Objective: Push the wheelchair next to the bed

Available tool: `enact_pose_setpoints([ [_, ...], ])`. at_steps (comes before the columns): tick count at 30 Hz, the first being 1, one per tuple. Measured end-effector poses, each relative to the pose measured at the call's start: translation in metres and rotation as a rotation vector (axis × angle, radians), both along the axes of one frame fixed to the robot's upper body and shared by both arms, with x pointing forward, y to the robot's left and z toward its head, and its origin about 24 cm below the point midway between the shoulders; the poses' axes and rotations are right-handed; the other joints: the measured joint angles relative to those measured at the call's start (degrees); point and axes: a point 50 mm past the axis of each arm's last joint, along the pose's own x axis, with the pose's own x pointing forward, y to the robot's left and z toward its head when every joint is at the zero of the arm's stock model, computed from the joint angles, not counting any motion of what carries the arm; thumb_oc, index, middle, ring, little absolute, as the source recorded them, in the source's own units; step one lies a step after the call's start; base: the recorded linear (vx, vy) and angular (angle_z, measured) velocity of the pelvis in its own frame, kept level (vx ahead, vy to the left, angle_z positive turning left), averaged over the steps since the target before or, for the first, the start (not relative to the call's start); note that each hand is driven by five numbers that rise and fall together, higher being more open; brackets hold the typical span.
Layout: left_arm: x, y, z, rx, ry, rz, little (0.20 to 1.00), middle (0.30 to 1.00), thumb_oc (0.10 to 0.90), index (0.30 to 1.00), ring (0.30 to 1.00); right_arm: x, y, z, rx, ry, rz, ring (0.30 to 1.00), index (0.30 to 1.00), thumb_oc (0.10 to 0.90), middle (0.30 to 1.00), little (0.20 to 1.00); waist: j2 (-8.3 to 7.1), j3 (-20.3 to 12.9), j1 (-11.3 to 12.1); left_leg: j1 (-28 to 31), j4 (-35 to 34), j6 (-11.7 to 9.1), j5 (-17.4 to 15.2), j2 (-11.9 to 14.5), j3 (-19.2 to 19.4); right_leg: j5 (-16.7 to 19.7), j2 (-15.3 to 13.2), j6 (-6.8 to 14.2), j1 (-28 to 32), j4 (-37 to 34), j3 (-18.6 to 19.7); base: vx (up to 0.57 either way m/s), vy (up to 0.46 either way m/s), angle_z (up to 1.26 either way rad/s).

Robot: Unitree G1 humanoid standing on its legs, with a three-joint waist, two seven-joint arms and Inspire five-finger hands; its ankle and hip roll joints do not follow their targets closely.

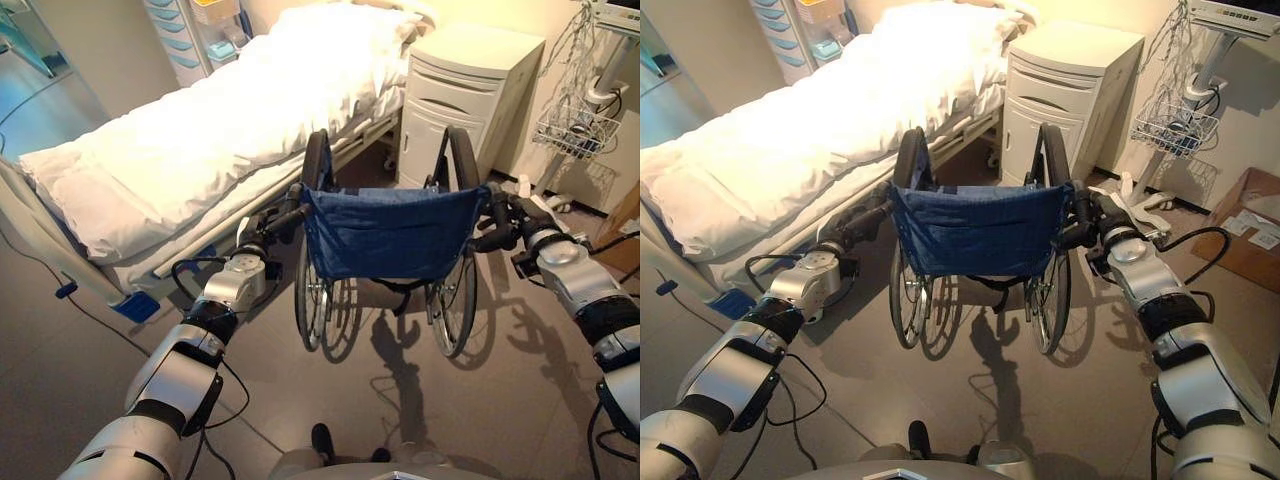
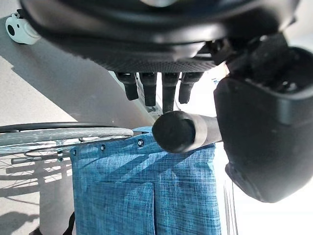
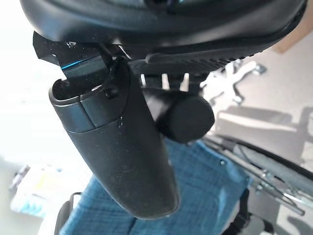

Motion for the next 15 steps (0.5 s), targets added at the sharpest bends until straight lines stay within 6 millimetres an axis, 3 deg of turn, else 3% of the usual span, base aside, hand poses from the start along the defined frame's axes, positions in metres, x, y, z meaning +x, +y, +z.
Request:
enact_pose_setpoints([
  [4, -0.003, 0.012, 0.002, 0.01, -0.016, 0.035, 0.9, 0.9, 0.8, 0.9, 0.9, -0.008, 0.0, -0.003, 0.059, -0.025, 0.0, 0.9, 0.9, 0.8, 0.9, 0.9, -0.12, 0.04, 0.0, 0.57, -1.53, -0.31, 0.02, 0.17, -0.5, 0.0, 0.16, -0.01, 0.01, -0.47, 0.53, -0.01, 0.0, 0.03],
  [6, -0.005, 0.02, 0.005, 0.024, -0.045, 0.046, 0.9, 0.9, 0.8, 0.9, 0.9, -0.015, 0.001, -0.006, 0.128, -0.048, -0.007, 0.9, 0.9, 0.8, 0.9, 0.9, -0.43, 0.1, -0.19, 0.8, -0.53, -0.32, 0.02, -0.03, 1.25, 0.2, -0.49, -0.35, 0.36, -1.64, -2.0, 0.0, 0.0, 0.0],
  [10, -0.016, 0.047, 0.015, 0.067, -0.159, 0.094, 0.9, 0.9, 0.8, 0.9, 0.9, -0.038, 0.002, -0.021, 0.26, -0.09, -0.027, 0.9, 0.9, 0.8, 0.9, 0.9, -2.51, 0.09, -0.18, 0.93, 0.69, 0.72, -0.92, -0.87, 4.12, 0.2, -1.14, -0.26, 0.79, -1.93, -2.4, 0.0, -0.005, -0.02],
  [12, -0.023, 0.06, 0.018, 0.092, -0.201, 0.123, 0.9, 0.9, 0.8, 0.9, 0.9, -0.046, -0.002, -0.026, 0.263, -0.108, -0.038, 0.9, 0.9, 0.8, 0.9, 0.9, -2.52, 0.1, -0.27, 0.98, -0.17, 1.08, -1.43, -0.77, 2.88, 0.44, -0.66, 0.29, 0.79, -1.75, -1.01, 0.02, -0.019, 0.13],
  [15, -0.037, 0.078, 0.017, 0.09, -0.247, 0.174, 0.9, 0.9, 0.8, 0.9, 0.9, -0.063, -0.017, -0.03, 0.265, -0.138, -0.1, 0.9, 0.9, 0.8, 0.9, 0.9, -2.49, 0.1, -0.93, 2.04, -4.0, 1.81, -0.25, -1.27, 0.61, 0.7, -0.47, 0.9, 0.91, -1.75, 4.45, 0.03, -0.018, 0.37],
])
